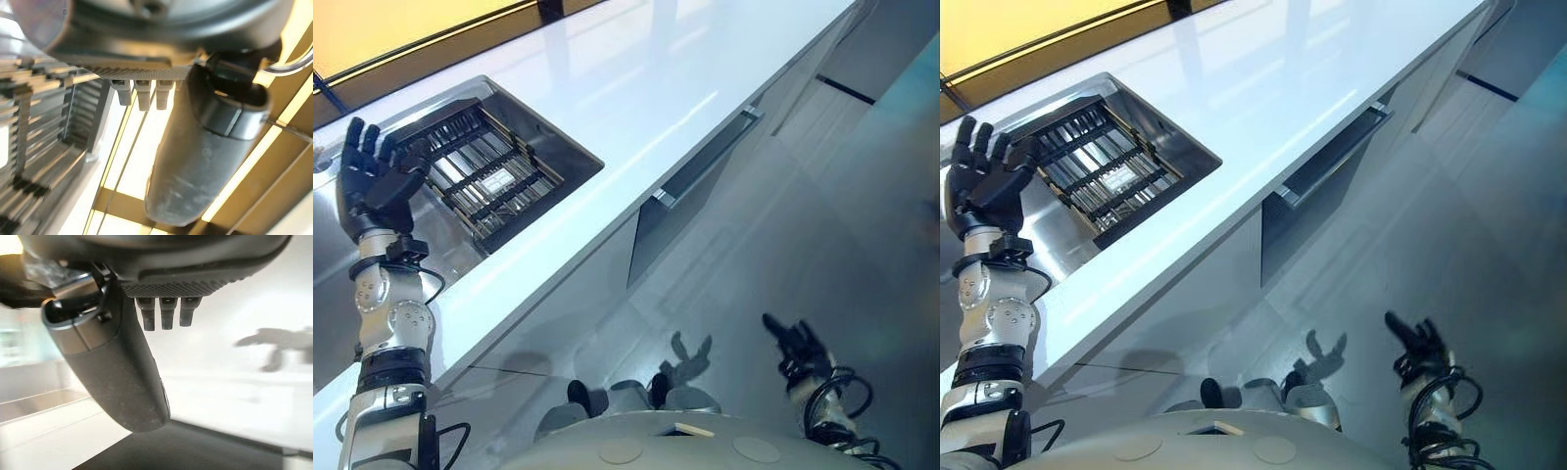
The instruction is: Pick up plates and place into dishwasher.
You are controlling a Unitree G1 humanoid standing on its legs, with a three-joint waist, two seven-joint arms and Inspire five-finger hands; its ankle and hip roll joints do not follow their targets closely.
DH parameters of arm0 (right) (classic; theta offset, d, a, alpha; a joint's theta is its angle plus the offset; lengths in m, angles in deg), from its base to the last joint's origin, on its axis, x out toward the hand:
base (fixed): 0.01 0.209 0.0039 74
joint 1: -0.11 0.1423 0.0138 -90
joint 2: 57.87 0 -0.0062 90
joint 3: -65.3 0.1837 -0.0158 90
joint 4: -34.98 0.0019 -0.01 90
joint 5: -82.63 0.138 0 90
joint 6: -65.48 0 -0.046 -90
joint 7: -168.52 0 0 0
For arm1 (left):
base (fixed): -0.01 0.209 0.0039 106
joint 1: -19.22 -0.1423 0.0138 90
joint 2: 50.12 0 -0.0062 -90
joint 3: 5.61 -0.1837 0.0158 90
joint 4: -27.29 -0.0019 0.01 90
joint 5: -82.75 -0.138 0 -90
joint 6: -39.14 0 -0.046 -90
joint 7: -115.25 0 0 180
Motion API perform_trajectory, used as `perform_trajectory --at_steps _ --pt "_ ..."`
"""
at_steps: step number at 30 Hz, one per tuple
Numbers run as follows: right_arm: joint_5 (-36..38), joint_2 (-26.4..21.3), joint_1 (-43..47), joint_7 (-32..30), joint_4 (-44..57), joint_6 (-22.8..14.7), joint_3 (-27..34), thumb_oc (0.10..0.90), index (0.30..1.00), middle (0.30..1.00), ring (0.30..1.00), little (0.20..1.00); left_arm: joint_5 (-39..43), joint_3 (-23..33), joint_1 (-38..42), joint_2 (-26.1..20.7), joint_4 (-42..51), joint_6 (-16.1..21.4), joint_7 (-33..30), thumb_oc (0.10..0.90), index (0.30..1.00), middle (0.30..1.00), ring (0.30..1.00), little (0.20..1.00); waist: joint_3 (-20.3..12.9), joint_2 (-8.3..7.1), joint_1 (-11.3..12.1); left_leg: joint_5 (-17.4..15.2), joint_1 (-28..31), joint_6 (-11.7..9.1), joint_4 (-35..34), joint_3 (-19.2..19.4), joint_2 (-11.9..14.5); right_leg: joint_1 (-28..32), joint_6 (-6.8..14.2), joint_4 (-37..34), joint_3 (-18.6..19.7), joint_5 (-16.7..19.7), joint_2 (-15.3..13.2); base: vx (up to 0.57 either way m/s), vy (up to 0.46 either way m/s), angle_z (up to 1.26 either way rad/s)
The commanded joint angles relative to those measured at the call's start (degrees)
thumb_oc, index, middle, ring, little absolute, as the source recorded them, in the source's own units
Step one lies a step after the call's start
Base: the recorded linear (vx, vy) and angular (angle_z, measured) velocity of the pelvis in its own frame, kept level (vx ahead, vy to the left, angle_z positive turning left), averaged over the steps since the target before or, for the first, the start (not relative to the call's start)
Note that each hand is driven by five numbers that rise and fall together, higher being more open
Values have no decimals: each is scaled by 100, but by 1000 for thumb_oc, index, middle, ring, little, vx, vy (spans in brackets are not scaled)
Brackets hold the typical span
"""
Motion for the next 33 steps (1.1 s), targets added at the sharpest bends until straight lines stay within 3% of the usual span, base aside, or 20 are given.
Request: perform_trajectory --at_steps 1,10,16,21,24,26,29,33 --pt "-581 -273 182 215 -115 -170 -214 800 900 900 900 900 -322 -25 351 -195 540 910 -323 800 900 900 900 900 -435 317 17 -485 -3 12 81 -82 -135 -388 171 378 -228 -88 353 0 21 6" --pt "-393 -150 214 508 -788 -369 -566 800 900 900 900 900 -318 -352 779 -355 718 1181 -540 800 900 900 900 900 -520 405 -13 -547 76 42 78 -194 -176 -338 194 430 -143 -142 347 14 23 7" --pt "-413 -127 194 440 -842 -704 -625 800 900 900 900 900 234 -408 1076 -565 1676 1458 -400 800 900 900 900 900 -566 456 -88 -571 124 34 52 -167 -190 -333 224 439 -95 -118 341 21 16 2" --pt "-723 -108 197 609 -892 -585 -828 800 900 900 900 900 870 -733 1529 -537 2516 1349 -171 800 900 900 900 900 -618 477 -190 -586 144 22 47 -94 -182 -351 253 474 -87 -120 322 3 4 -1" --pt "-732 -96 265 808 -982 -537 -1025 800 900 900 900 900 1673 -1110 1878 -400 2858 1080 163 800 900 900 900 900 -650 483 -249 -599 161 21 41 -49 -177 -358 269 510 -121 -130 318 10 6 -4" --pt "-752 -47 344 946 -1013 -505 -1192 800 900 900 900 900 2327 -1497 2150 -166 2989 709 473 800 900 900 900 900 -671 485 -302 -607 175 28 39 3 -174 -373 285 547 -144 -138 315 3 -4 -7" --pt "-915 46 478 1045 -1028 -406 -1461 800 900 900 900 900 3093 -2294 2406 529 2928 -71 840 800 900 900 900 900 -697 494 -427 -614 204 54 41 115 -169 -411 321 604 -187 -117 306 -2 -10 -18" --pt "-1052 187 596 900 -1047 -331 -1647 800 900 900 900 900 4757 -3196 2109 1779 2366 -1566 942 800 900 900 900 900 -702 489 -540 -638 238 106 53 232 -168 -448 348 644 -249 -87 296 2 -16 -23"
